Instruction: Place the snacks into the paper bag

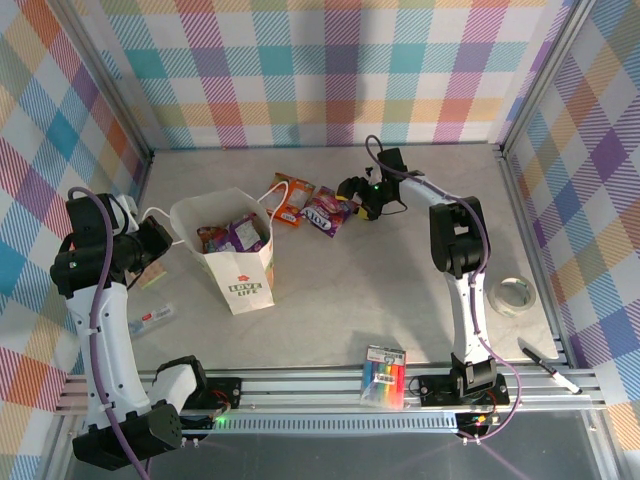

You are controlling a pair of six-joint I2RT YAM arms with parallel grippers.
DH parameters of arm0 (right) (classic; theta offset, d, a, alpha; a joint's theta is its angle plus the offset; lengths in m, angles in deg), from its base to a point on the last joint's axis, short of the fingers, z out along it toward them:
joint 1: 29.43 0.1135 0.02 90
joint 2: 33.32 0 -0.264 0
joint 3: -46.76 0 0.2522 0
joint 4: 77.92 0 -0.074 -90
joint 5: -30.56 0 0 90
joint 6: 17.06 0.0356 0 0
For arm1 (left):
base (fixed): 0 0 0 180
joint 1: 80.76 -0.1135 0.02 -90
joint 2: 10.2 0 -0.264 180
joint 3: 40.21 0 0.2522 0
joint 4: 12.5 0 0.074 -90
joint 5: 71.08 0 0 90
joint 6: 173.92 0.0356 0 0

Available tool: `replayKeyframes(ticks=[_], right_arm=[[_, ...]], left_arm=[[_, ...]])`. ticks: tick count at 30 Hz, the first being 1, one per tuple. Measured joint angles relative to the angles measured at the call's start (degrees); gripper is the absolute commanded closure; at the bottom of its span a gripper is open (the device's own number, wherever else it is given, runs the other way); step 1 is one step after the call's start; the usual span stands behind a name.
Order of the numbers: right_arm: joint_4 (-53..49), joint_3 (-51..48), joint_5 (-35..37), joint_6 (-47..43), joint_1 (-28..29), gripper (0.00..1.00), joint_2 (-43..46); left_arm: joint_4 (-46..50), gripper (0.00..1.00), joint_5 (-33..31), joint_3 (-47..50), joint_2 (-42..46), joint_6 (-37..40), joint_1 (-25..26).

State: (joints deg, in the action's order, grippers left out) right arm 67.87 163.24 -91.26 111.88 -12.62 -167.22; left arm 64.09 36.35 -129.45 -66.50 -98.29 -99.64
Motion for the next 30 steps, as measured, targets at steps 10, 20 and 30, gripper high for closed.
replayKeyframes(ticks=[10,20,30], right_arm=[[1.1,0.3,0.1,2.6,0.1,0.36,-0.9],[1.4,1.0,1.8,4.4,0.5,0.65,-2.4],[0.7,1.6,2.2,3.7,0.8,0.78,-2.6]], left_arm=[[-0.1,0.92,0.0,0.2,0.0,-0.2,0.0],[-0.7,0.93,0.0,1.6,0.1,-0.9,0.0],[-0.7,0.93,0.0,1.6,0.1,-0.8,0.0]])
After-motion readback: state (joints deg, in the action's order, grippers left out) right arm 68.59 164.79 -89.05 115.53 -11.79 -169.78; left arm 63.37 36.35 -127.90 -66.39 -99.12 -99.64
